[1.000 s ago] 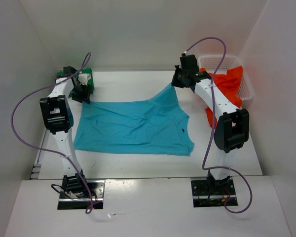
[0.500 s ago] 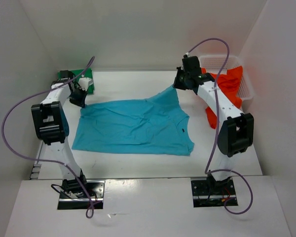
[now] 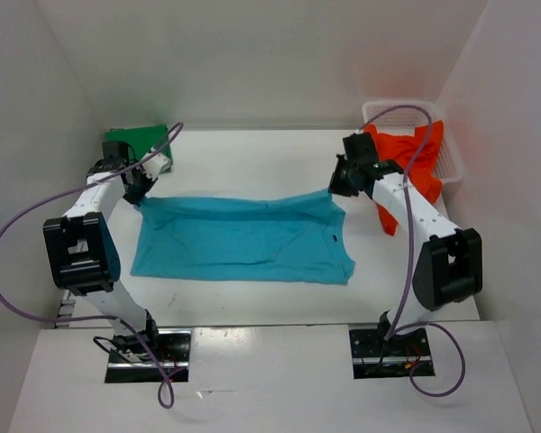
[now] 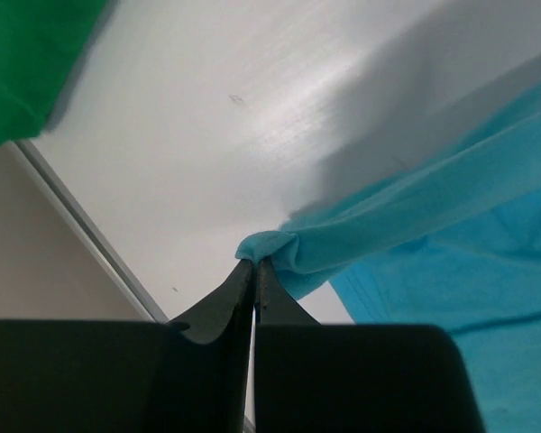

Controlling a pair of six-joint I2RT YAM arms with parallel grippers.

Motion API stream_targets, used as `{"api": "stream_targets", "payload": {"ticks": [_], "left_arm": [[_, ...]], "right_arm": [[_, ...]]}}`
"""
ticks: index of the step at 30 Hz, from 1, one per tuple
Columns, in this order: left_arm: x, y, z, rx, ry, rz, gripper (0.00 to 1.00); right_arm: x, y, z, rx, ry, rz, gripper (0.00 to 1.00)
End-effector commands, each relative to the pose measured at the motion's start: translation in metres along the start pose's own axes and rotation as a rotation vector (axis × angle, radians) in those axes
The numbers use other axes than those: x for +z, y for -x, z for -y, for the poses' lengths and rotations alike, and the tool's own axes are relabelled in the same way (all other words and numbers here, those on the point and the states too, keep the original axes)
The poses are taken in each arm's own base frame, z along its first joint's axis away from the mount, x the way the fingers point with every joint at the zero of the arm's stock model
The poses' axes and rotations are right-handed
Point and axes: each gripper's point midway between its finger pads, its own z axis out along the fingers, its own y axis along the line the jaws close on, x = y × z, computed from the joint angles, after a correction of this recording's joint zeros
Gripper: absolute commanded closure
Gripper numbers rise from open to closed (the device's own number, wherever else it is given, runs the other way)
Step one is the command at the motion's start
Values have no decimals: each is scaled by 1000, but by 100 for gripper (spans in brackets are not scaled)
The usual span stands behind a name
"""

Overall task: Fold and stack the t-shirts
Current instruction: Grap the side of the flattened tshirt furthest away from the robot with both arms, then fold the other side of the tshirt into a rectangle

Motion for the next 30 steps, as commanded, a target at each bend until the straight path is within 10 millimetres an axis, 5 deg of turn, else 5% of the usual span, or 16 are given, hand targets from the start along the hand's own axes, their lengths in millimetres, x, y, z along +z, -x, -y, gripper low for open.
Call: {"api": "stream_targets", "payload": {"ticks": [1,2,3,7,14,16,21,22,30], "left_arm": [[-3,49,-45,-18,134,122,100],[-11,70,-62,-55,180,177,100],[-5,73,-69,-77,190,177,100],[-8,96,-87,-129,213,229,100],[11,88,-57,-100,145,193,100],[6,85,-52,-74,135,192,100],[-8,60,-34,26,130,151,100],[-9,56,-31,68,127,142,100],[4,-1,1,192,66,13,100]], "right_arm": [[0,79,-15,-4,-3,184,100],[15,82,-15,-4,-23,172,100],[9,110,-22,9,-13,228,100],[13,146,-31,11,-11,291,100],[33,132,-24,-3,-27,243,100],[24,132,-29,-5,8,256,100],[10,90,-24,20,59,174,100],[-5,87,-25,28,78,187,100],[-15,-34,-25,124,102,-39,100]]}}
